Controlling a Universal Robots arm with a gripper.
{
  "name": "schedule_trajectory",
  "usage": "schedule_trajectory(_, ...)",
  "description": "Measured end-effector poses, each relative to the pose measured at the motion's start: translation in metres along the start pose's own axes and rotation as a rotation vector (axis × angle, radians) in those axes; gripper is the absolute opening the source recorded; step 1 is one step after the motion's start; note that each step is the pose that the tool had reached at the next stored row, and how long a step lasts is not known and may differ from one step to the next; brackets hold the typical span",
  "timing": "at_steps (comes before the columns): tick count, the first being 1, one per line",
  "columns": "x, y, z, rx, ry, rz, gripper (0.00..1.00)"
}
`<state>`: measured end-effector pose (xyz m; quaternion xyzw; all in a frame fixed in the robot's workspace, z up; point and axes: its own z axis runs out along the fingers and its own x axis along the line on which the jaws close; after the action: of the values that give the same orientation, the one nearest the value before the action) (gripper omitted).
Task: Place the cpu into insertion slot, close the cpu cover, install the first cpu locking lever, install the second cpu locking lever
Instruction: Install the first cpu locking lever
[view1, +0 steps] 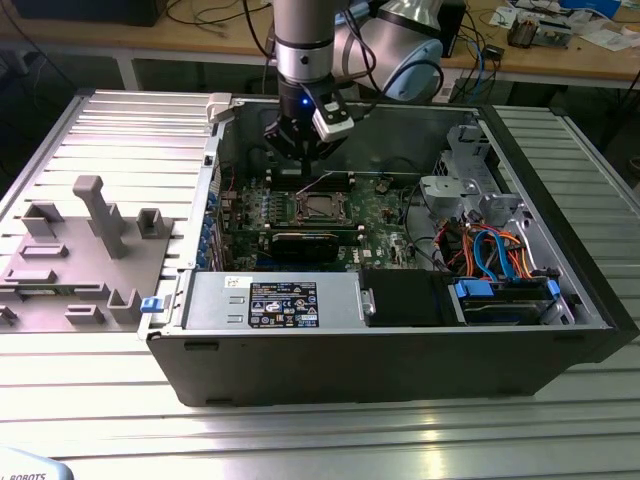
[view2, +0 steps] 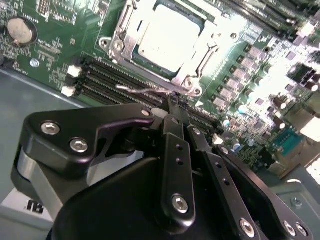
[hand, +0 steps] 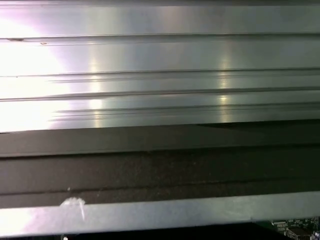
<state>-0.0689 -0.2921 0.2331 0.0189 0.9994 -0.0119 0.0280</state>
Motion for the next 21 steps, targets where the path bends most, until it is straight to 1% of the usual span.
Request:
schedule_trajectory(2,0.0001,0.0001,0.0023,0.0,0.0,-0.001,0.11)
schedule_trajectory(3,0.0002,0.0001,0.0047,-0.0002,-0.0002,-0.004,0.11)
schedule_trajectory(5,0.0003,0.0002,0.0067,-0.0007,-0.0003,-0.013,0.11)
schedule_trajectory(9,0.0005,0.0002,0.0096,-0.003,-0.0012,-0.054,0.11)
schedule_trajectory(12,0.0006,0.0003,0.0129,-0.003,-0.0012,-0.055,0.11)
schedule_trajectory(13,0.0008,0.0004,0.0154,-0.0031,-0.0012,-0.055,0.11)
schedule_trajectory(14,0.0004,0.0004,0.0166,-0.003,-0.0012,-0.055,0.11)
schedule_trajectory(17,-0.0024,0.0006,0.0192,-0.003,-0.0011,-0.055,0.11)
schedule_trajectory(19,-0.0078,0.0009,0.0238,-0.003,-0.0011,-0.055,0.11)
schedule_trajectory(21,-0.0097,0.001,0.0262,-0.003,-0.0012,-0.055,0.11)
